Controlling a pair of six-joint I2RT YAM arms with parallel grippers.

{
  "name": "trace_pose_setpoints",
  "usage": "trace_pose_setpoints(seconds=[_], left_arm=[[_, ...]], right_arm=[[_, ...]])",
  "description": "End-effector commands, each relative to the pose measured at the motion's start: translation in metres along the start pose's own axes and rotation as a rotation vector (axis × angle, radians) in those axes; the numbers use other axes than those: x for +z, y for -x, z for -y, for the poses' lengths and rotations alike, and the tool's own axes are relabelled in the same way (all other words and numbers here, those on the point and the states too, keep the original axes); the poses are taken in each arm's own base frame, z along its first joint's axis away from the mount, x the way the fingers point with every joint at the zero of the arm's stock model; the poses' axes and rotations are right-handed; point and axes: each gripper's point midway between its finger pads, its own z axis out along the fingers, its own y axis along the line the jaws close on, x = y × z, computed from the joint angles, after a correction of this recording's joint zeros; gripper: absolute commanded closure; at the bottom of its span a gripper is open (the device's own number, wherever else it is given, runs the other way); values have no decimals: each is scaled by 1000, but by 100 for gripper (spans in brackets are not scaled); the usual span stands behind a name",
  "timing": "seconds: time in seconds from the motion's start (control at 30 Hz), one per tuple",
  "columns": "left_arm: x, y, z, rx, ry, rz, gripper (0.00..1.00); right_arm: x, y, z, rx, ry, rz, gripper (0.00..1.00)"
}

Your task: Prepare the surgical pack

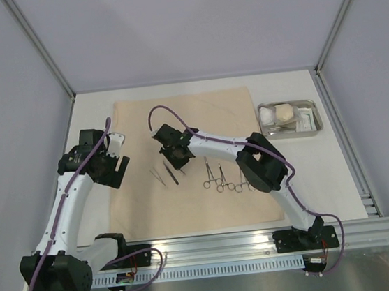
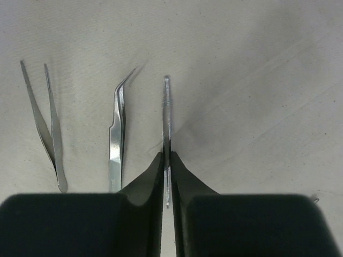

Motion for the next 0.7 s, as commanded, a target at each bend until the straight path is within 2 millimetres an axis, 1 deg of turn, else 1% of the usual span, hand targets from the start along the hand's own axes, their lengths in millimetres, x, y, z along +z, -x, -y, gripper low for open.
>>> trace_pose_setpoints(seconds=[0.0,0.03,0.07,0.1,0.13,0.17,0.2,0.27,0.3,0.33,0.37,0.4,0.43,0.47,0.5,0.53,0.57,0.6,0.63,0.67], left_arm=[[-5,6,0,-6,-11,35,14],[-5,6,0,-6,-9,32,14],[-4,6,0,-6,-8,30,14],[-4,5,0,-4,-10,29,14],[-4,5,0,-4,-10,29,14],[-4,6,0,-4,-9,30,14],[-4,5,0,-2,-12,26,14],[-4,6,0,-2,-12,26,14],[-4,6,0,-2,-14,25,14],[-4,6,0,-3,-15,22,14],[-4,6,0,-2,-16,23,14],[-5,7,1,-2,-24,25,14],[-5,7,2,-2,-28,24,14],[-4,7,3,0,-33,22,14],[-5,9,3,0,-35,25,14],[-5,10,3,3,-36,27,14],[-5,10,3,3,-38,27,14],[-5,11,3,5,-39,28,14],[-5,11,3,5,-39,28,15],[-5,11,2,6,-40,26,15]], right_arm=[[8,-3,0,2,-16,-17,94],[5,0,1,2,-22,-7,98],[3,3,2,2,-27,3,100],[0,5,5,-4,-42,13,99],[-9,14,7,-16,-41,41,99],[-14,18,7,-28,-39,52,100],[-28,29,12,-54,-32,85,100],[-46,43,18,-96,-19,133,100],[-71,61,31,-114,-28,199,99],[-81,66,45,-211,-47,229,100],[-93,73,55,-269,-56,259,99],[-123,88,83,-291,-88,324,100],[-129,84,103,-431,-115,318,100],[-139,84,119,-487,-123,322,100],[-159,84,150,-509,-138,343,99],[-164,75,170,-569,-149,314,99],[-164,63,187,-686,-139,282,100],[-177,54,226,-700,-182,265,100],[-178,38,241,-734,-166,212,100],[-180,29,257,-800,-177,180,100]])
